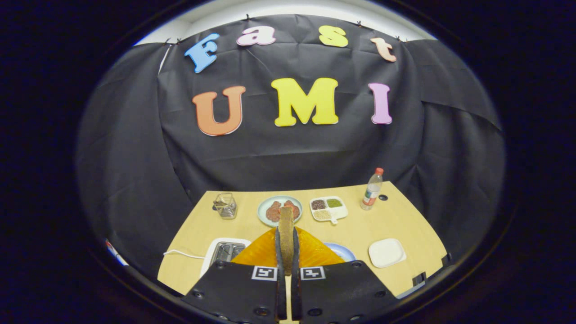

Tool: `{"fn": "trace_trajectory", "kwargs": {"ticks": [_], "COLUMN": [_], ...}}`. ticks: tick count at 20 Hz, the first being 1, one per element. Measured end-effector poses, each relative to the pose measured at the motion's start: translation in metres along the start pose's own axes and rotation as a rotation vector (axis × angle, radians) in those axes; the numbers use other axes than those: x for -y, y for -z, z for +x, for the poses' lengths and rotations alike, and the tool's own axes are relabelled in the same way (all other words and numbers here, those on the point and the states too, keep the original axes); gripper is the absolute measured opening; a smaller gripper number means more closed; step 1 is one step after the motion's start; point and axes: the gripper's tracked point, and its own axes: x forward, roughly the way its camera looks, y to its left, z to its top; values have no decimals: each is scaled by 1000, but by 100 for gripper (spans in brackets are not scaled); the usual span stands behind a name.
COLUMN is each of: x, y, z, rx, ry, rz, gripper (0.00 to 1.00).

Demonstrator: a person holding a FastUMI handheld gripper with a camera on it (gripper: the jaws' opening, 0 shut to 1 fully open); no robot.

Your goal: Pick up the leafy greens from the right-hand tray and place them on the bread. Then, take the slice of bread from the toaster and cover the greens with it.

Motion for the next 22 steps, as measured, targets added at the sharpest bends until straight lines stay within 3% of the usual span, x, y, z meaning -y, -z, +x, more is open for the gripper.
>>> {"fn": "trace_trajectory", "kwargs": {"ticks": [7, 12, 17, 22], "x": [50, 57, 52, 84], "y": [77, 117, 130, 150], "z": [75, 106, 117, 137], "rx": [-94, -133, -115, -123], "ry": [54, 0, -120, -109], "rz": [53, 47, 83, 87], "gripper": [4, 4, 4, 4]}}
